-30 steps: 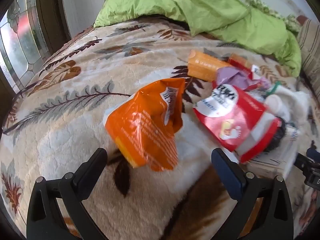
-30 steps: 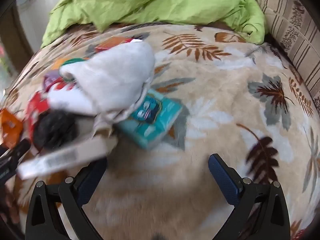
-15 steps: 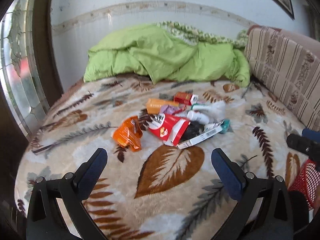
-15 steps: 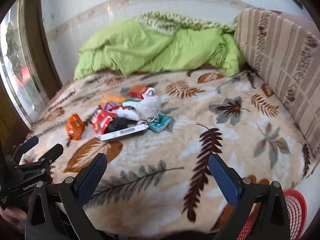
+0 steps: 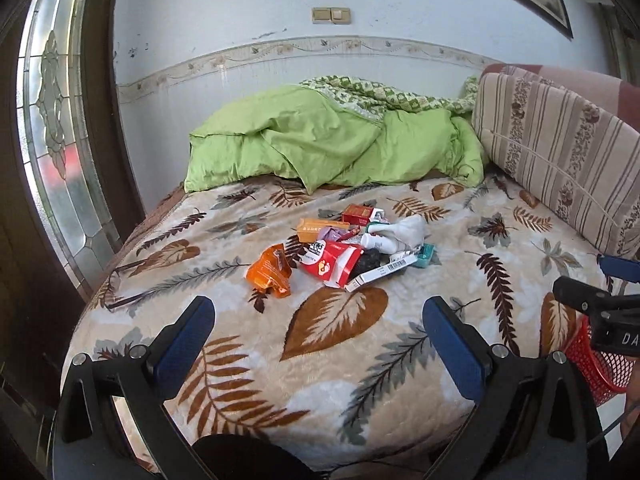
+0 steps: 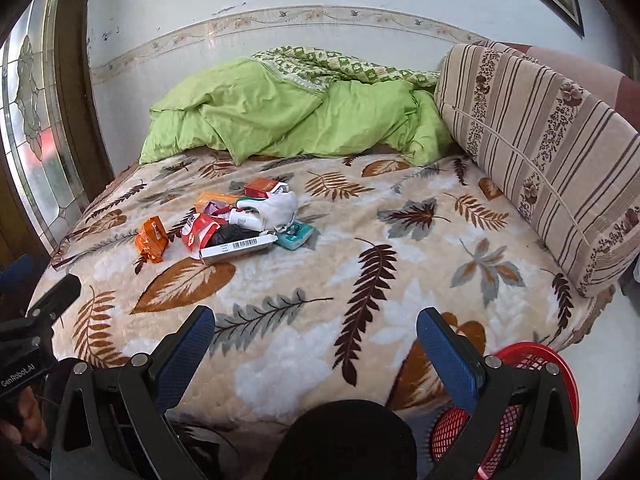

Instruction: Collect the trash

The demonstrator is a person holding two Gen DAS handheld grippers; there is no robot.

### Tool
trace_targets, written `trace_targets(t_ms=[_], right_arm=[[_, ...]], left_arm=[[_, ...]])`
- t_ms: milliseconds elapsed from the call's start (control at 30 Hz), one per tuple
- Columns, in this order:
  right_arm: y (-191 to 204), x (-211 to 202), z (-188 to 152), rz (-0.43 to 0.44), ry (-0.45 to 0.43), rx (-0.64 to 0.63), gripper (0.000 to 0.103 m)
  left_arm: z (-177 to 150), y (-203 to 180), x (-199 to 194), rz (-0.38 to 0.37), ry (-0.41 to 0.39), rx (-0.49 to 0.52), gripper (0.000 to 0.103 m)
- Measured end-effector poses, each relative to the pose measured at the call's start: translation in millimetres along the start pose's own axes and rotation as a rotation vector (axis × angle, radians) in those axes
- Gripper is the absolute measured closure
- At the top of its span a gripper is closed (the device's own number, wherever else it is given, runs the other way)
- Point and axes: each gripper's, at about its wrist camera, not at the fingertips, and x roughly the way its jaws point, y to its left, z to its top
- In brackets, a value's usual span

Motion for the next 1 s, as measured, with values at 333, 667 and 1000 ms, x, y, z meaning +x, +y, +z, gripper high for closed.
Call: trace_targets(t_ms=[333,667,1000], right_arm=[[11.7,-17.6,-1.3,-0.02,-0.038,-0.046,0.001],[18.5,-20.9,-1.8,-0.025,-0.046,-0.068,0.003],[18.8,-13.5,-0.4,-0.024,-0.028,-0.071,0.003]], left_arm=[[3.1,3.8,-15.0,-0.01,-0.014,-0.011,0.0],[3.0,5.0,-13.0,-0.02,0.005,-0.001,0.0],[1.1,3.1,1.1,-0.039,0.043,0.007,0.0]])
